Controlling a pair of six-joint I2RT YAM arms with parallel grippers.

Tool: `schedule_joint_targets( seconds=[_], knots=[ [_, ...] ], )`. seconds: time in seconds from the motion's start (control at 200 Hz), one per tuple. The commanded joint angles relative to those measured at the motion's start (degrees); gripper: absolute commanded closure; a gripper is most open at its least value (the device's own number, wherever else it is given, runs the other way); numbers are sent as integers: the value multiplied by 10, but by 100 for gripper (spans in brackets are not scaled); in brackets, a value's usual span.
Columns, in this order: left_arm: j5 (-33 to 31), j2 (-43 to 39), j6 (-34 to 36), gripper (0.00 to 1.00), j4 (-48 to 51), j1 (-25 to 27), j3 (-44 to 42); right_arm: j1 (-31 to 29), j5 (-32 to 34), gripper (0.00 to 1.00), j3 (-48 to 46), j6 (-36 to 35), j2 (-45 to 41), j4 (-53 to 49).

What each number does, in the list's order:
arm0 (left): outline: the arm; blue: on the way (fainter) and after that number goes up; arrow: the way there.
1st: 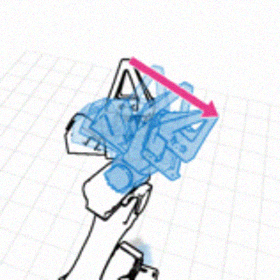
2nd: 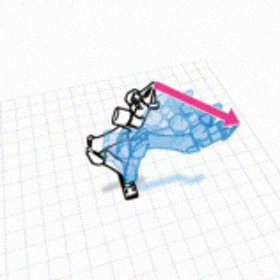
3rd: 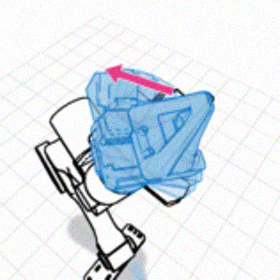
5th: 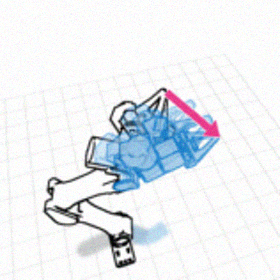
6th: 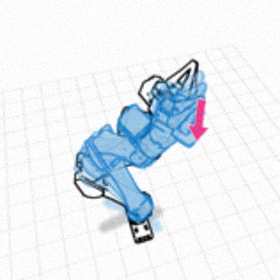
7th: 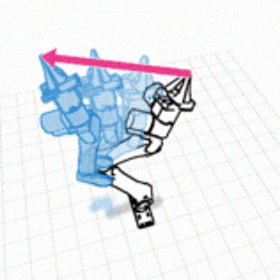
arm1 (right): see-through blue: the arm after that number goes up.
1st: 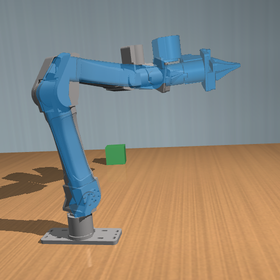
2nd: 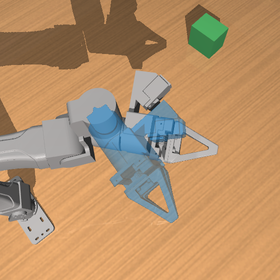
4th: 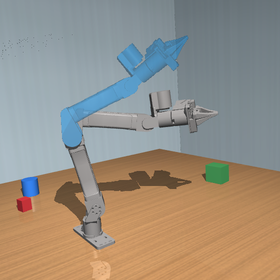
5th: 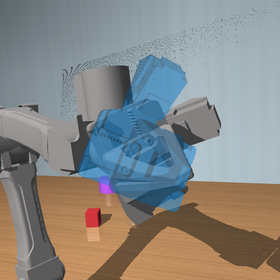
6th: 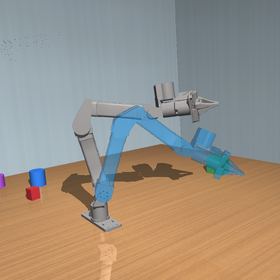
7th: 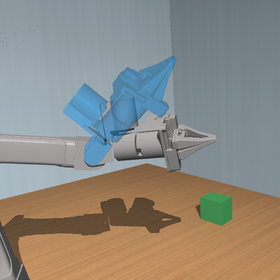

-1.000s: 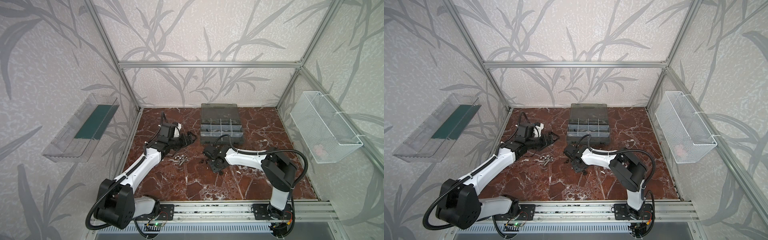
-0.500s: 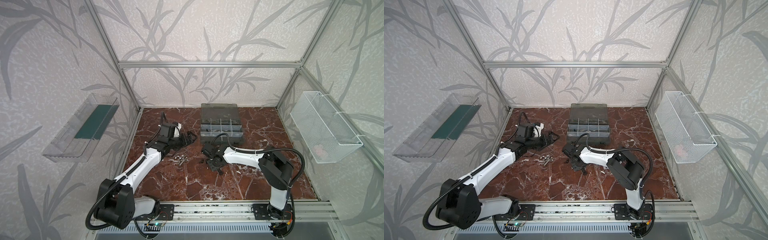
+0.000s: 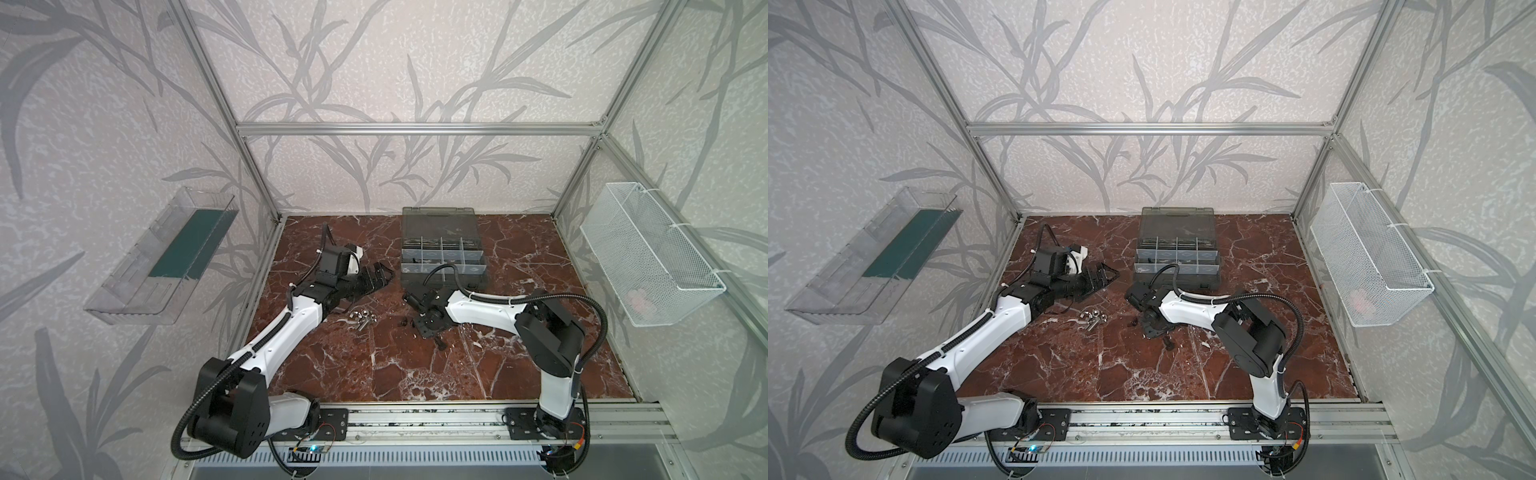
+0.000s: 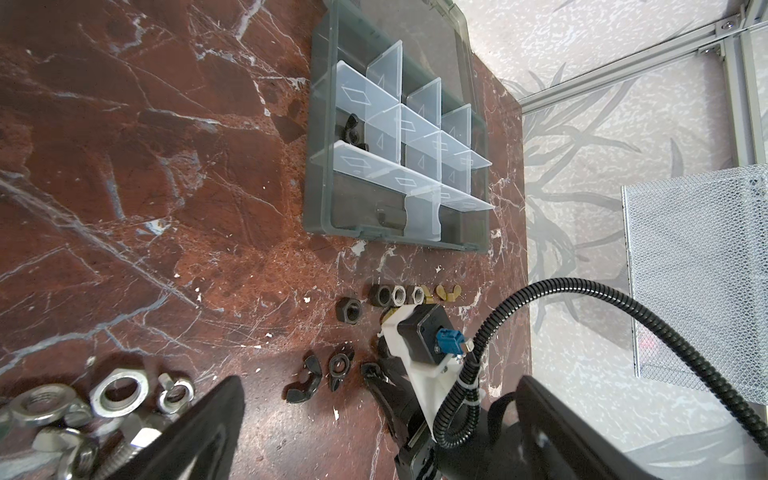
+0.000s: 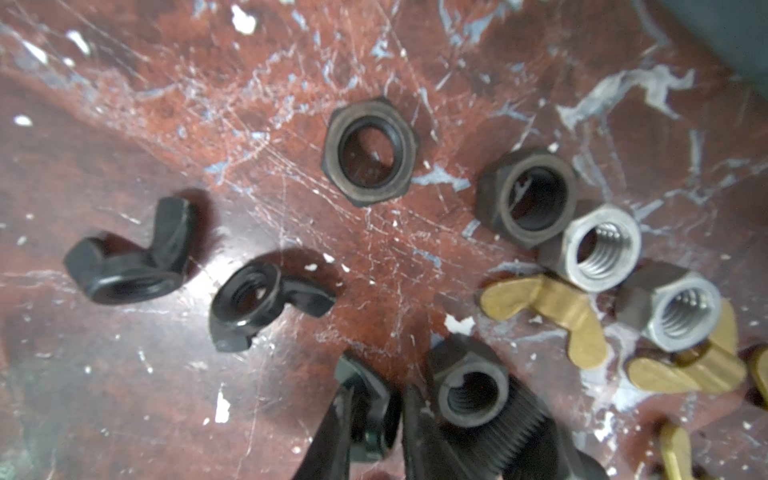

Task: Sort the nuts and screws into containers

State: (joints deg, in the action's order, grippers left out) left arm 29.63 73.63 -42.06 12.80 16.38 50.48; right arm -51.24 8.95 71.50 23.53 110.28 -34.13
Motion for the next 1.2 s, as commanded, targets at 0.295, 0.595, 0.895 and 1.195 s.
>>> schedule_joint_targets(
  seconds=[0.295, 0.595, 0.895, 1.195],
  knots=[
    [7, -6, -6, 0, -14, -11, -8, 16, -40, 88, 2, -8, 23, 12],
    [12, -1, -9, 1, -19, -16, -10, 37, -55, 95, 16, -12, 30, 17],
    [12, 0, -10, 1, -20, -18, -10, 47, -64, 99, 28, -13, 33, 14],
    [17, 1, -11, 1, -27, -20, -10, 62, -75, 100, 45, -12, 18, 10]
  ],
)
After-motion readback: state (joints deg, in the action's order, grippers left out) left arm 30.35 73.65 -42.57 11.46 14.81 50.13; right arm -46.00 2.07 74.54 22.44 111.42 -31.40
